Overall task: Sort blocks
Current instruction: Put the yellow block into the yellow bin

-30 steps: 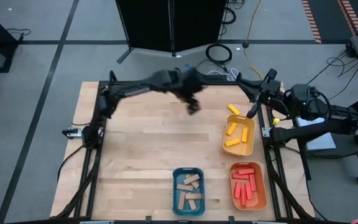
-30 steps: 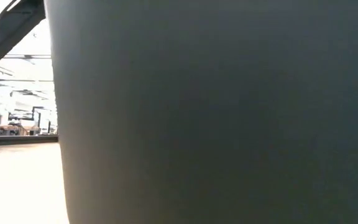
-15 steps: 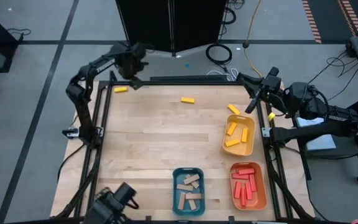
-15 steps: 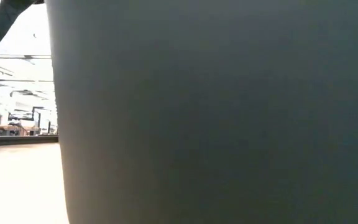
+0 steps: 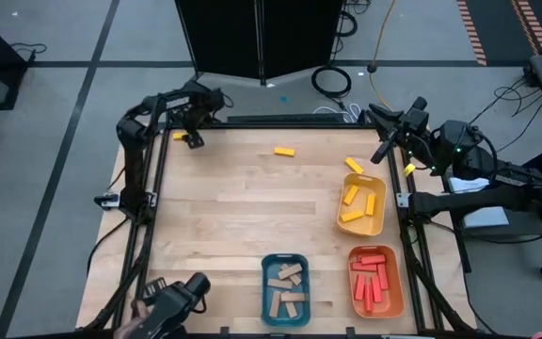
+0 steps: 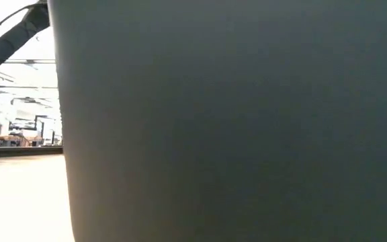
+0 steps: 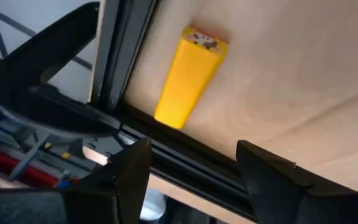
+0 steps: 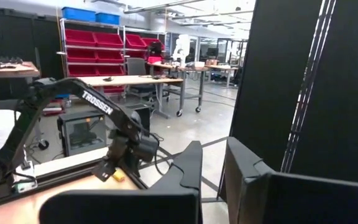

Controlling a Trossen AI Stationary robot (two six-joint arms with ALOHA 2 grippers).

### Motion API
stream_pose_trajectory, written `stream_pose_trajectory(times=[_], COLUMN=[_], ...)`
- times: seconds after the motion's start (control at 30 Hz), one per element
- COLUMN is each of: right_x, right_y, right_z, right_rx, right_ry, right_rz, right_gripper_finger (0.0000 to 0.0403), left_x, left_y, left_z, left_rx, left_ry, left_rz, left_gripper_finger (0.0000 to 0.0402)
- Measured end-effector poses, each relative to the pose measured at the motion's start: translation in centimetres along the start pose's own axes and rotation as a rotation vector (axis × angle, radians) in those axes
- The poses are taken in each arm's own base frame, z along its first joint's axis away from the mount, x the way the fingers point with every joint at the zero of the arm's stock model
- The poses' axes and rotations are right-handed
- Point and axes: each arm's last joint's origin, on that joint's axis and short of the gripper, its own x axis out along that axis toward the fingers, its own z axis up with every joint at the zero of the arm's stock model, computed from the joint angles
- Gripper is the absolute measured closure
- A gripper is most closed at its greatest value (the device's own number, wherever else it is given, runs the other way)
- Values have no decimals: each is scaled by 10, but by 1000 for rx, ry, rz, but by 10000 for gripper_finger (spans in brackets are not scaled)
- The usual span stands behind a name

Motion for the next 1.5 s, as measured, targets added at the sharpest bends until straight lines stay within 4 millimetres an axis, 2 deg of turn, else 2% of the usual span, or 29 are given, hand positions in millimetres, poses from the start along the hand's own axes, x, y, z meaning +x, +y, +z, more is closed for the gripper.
stream_pose_trajectory(times=[0.1, 0.33, 0.7, 0.83, 0.97, 1.1, 1.23, 1.33, 1.5], right_x=[0, 0, -9, -14, -18, -21, -20, -20, -20], right_y=[0, 0, -6, -9, -12, -14, -13, -13, -12], right_z=[0, 0, 5, 7, 9, 10, 9, 5, 1], right_rx=[0, -7, -37, -41, -38, -41, -66, -86, -102], right_ry=[-1, 1, -33, -52, -66, -74, -63, -30, 5], right_rz=[3, 6, 2, 0, -2, -7, -9, -4, -1], right_gripper_finger=[403, 403, 403, 403, 403, 403, 403, 403, 403], left_x=[12, 26, 51, 52, 52, 46, 33, 11, -36], left_y=[1, 2, 0, -2, -5, -6, -7, -11, -27], left_z=[8, 17, 26, 26, 27, 29, 35, 38, 29], left_rx=[22, 72, 175, 179, 181, 159, 117, 97, 84], left_ry=[33, 54, 101, 104, 119, 117, 82, -18, -199], left_rz=[22, 31, -119, -136, -114, -100, -95, -121, -240], left_gripper_finger=[169, 169, 171, 201, 265, 324, 325, 325, 325])
